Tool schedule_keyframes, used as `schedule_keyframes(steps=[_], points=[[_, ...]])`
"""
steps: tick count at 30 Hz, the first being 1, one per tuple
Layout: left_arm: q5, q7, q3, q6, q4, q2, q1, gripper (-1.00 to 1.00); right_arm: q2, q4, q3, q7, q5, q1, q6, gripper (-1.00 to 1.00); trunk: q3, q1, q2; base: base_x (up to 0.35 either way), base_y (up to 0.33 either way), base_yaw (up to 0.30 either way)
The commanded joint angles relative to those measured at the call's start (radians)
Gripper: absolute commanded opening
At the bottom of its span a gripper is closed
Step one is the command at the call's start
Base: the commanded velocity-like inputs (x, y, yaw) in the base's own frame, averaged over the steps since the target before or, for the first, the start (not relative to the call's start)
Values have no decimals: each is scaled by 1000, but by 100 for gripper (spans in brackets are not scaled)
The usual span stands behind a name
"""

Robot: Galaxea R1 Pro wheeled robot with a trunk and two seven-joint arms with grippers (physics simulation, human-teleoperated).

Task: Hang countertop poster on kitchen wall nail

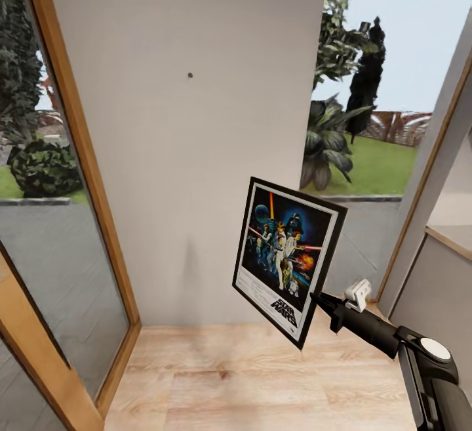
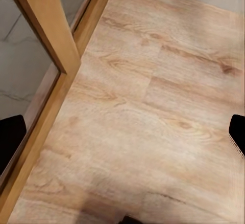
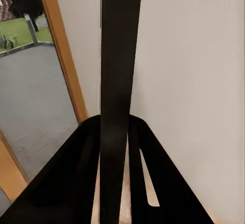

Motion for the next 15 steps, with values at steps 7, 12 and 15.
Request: schedule_keyframes(steps=[7,12,15], points=[[10,-7,2,0,0,0,0,100,0,-1,-2,9,1,-1,13,-100,0,1,-1,339,0,0],[10,-7,3,-1,0,0,0,100,1,-1,-2,10,1,-1,13,-100,0,1,-1,216,0,0],[10,-7,3,-2,0,0,0,100,1,-1,-2,12,1,-1,13,-100,0,1,-1,70,0,0]])
